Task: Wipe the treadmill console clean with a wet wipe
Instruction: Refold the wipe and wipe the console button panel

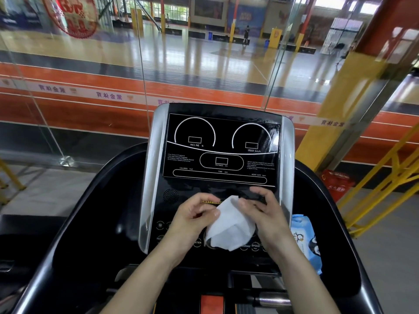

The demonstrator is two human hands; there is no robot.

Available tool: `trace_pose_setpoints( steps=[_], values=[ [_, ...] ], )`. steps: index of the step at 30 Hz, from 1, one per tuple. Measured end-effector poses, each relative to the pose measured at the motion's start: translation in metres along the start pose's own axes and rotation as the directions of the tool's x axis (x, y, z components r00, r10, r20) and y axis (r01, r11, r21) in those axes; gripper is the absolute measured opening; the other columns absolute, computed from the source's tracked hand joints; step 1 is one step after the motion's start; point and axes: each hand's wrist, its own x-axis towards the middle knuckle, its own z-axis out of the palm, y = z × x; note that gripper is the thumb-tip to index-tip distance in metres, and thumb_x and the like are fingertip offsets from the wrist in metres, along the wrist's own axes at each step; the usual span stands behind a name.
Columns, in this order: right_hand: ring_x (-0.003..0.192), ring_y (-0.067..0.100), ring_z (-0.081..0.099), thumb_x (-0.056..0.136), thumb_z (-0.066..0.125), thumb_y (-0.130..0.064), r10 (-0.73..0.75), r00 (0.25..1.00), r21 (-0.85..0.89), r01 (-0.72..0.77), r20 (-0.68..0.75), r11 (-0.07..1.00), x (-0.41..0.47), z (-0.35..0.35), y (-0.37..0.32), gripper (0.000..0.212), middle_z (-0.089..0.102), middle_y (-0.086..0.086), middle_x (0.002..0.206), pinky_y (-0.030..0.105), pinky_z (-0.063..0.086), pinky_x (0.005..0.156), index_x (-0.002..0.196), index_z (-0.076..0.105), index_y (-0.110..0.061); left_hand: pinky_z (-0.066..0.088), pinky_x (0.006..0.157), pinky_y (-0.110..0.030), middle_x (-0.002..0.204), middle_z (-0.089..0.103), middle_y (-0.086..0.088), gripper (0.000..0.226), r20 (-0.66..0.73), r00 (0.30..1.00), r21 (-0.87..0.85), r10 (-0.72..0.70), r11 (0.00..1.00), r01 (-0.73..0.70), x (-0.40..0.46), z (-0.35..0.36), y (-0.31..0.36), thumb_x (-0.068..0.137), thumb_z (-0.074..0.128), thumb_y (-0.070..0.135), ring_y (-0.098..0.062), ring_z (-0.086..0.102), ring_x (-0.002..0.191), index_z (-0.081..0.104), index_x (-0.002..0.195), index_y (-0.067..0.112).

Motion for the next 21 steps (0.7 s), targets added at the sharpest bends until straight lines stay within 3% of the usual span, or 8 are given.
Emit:
trace_pose_setpoints(
  steps=[2, 4, 7, 10, 12, 14, 17, 21],
  values=[
    [0.110, 0.028, 0.074, 0.069, 0.099, -0.035, 0.044, 0.999, 0.063, -0.042, -0.025, 0.997, 0.002, -0.003, 0.015, 0.068, 0.075, 0.008, 0.121, 0.046, 0.059, 0.089, 0.124, 0.060, -0.034, 0.054, 0.080, -0.019, 0.095, 0.077, -0.004, 0.017, -0.046, 0.999, -0.002, 0.014, 1.000, -0.014, 0.000, 0.001, -0.001, 0.094, 0.071, 0.002, -0.010, 0.070, 0.090, 0.076, 0.101, 0.017],
    [0.117, 0.020, 0.070, 0.082, 0.092, -0.022, -0.024, 0.999, -0.041, 0.022, -0.045, 0.999, -0.002, -0.006, 0.024, 0.057, 0.068, 0.000, 0.129, 0.043, 0.059, 0.095, 0.126, 0.060, -0.036, 0.053, 0.082, -0.016, 0.098, 0.077, -0.007, 0.019, -0.070, 0.997, 0.016, 0.034, 0.999, -0.033, 0.001, 0.002, -0.004, 0.094, 0.070, 0.001, -0.009, 0.070, 0.092, 0.079, 0.098, 0.018],
    [0.112, 0.001, 0.068, 0.086, 0.087, -0.020, -0.157, 0.987, -0.282, 0.163, 0.041, 0.945, -0.007, -0.010, 0.034, 0.039, 0.071, -0.017, 0.121, 0.036, 0.055, 0.101, 0.113, 0.069, -0.041, 0.052, 0.087, -0.018, 0.099, 0.078, -0.006, 0.024, -0.094, 0.993, 0.098, 0.076, 0.993, -0.066, 0.002, 0.005, -0.011, 0.091, 0.074, 0.002, -0.010, 0.071, 0.096, 0.083, 0.099, 0.023],
    [0.108, 0.002, 0.069, 0.089, 0.084, -0.018, -0.222, 0.971, -0.372, 0.241, 0.094, 0.896, -0.009, -0.009, 0.042, 0.031, 0.069, -0.018, 0.117, 0.034, 0.056, 0.100, 0.105, 0.074, -0.042, 0.051, 0.091, -0.019, 0.098, 0.079, 0.009, 0.029, -0.118, 0.985, 0.274, 0.129, 0.957, -0.093, 0.003, 0.008, -0.017, 0.088, 0.081, 0.010, -0.005, 0.071, 0.098, 0.083, 0.100, 0.036],
    [0.115, 0.006, 0.067, 0.091, 0.081, -0.028, -0.302, 0.946, -0.433, 0.321, 0.115, 0.842, -0.010, -0.009, 0.048, 0.022, 0.066, -0.020, 0.119, 0.031, 0.053, 0.103, 0.110, 0.076, -0.038, 0.048, 0.089, -0.011, 0.097, 0.076, 0.016, 0.028, -0.129, 0.971, 0.402, 0.202, 0.906, -0.135, 0.001, 0.012, -0.018, 0.086, 0.083, 0.014, 0.001, 0.069, 0.100, 0.082, 0.098, 0.040],
    [0.122, 0.009, 0.063, 0.089, 0.075, -0.047, -0.347, 0.927, -0.496, 0.371, 0.144, 0.785, -0.012, -0.009, 0.053, 0.029, 0.064, -0.019, 0.124, 0.027, 0.048, 0.107, 0.114, 0.077, -0.034, 0.046, 0.088, -0.010, 0.095, 0.074, 0.024, 0.024, -0.107, 0.947, 0.506, 0.303, 0.836, -0.211, 0.001, 0.015, -0.017, 0.085, 0.084, 0.018, -0.002, 0.066, 0.103, 0.082, 0.093, 0.040],
    [0.128, 0.005, 0.059, 0.083, 0.072, -0.061, -0.336, 0.929, -0.523, 0.365, 0.154, 0.770, -0.013, -0.010, 0.057, 0.042, 0.062, -0.020, 0.130, 0.021, 0.042, 0.109, 0.116, 0.078, -0.035, 0.049, 0.092, -0.030, 0.094, 0.071, 0.025, 0.015, -0.043, 0.930, 0.594, 0.365, 0.758, -0.270, 0.001, 0.019, -0.020, 0.086, 0.082, 0.027, -0.009, 0.060, 0.103, 0.078, 0.087, 0.041],
    [0.119, 0.003, 0.064, 0.083, 0.075, -0.054, -0.314, 0.934, -0.465, 0.357, 0.169, 0.810, -0.018, -0.009, 0.059, 0.032, 0.068, -0.020, 0.120, 0.012, 0.045, 0.097, 0.108, 0.078, -0.034, 0.044, 0.103, -0.045, 0.106, 0.065, 0.020, 0.012, -0.090, 0.954, 0.575, 0.286, 0.797, -0.185, 0.003, 0.020, -0.026, 0.086, 0.081, 0.035, -0.005, 0.057, 0.114, 0.072, 0.086, 0.043]
  ],
)
